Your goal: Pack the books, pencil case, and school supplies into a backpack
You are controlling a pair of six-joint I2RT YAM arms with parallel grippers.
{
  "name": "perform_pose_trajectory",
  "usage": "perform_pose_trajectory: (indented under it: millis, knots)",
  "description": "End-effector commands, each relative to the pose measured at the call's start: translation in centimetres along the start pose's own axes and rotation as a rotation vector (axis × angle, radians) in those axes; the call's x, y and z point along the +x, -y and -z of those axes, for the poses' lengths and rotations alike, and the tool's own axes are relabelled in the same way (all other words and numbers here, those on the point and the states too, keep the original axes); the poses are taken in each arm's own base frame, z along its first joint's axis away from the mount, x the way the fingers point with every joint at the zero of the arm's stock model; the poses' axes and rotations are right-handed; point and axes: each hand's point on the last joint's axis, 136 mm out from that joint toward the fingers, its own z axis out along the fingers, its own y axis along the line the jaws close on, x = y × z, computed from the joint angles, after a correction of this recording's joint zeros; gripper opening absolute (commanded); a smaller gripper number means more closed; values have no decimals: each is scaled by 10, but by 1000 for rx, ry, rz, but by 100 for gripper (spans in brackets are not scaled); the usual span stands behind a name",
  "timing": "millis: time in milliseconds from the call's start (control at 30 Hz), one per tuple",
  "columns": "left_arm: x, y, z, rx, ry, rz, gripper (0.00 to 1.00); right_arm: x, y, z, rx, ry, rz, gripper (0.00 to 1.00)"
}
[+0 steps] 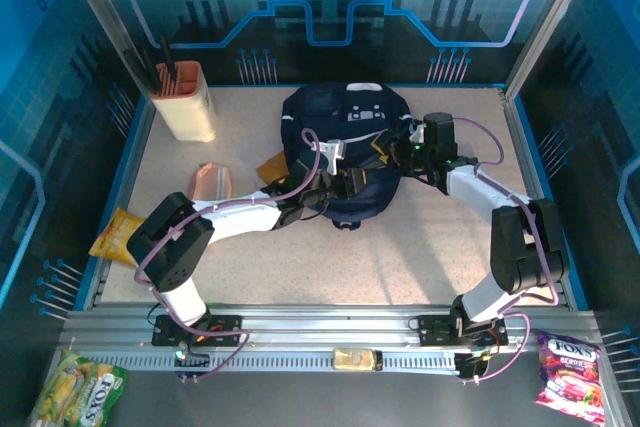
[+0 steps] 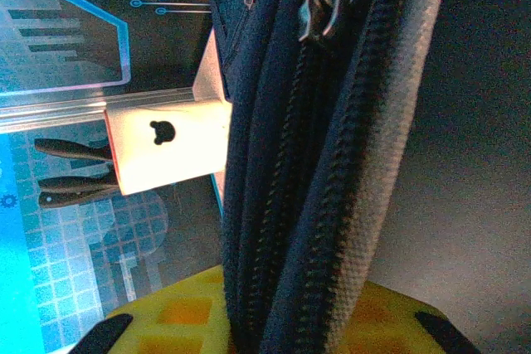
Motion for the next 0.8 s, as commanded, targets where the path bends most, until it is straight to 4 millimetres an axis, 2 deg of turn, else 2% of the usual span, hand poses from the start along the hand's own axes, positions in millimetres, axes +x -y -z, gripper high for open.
perform_pose_trajectory:
  millis: [0, 233, 367, 500, 767]
  knots:
    - [-12, -4, 4, -50, 38, 6, 34, 18, -20, -1, -74, -66, 39, 21]
    - [-4, -14, -1, -96, 4, 42, 37, 18, -22, 0, -77, -64, 42, 21]
    - [-3, -12, -3, -91, -11, 36, 31, 18, -22, 0, -77, -63, 42, 20]
    - [3, -21, -6, -136, -38, 47, 25, 18, -22, 0, -78, -63, 41, 20]
    - [12, -27, -6, -165, -74, 41, 23, 17, -24, 1, -80, -58, 43, 19]
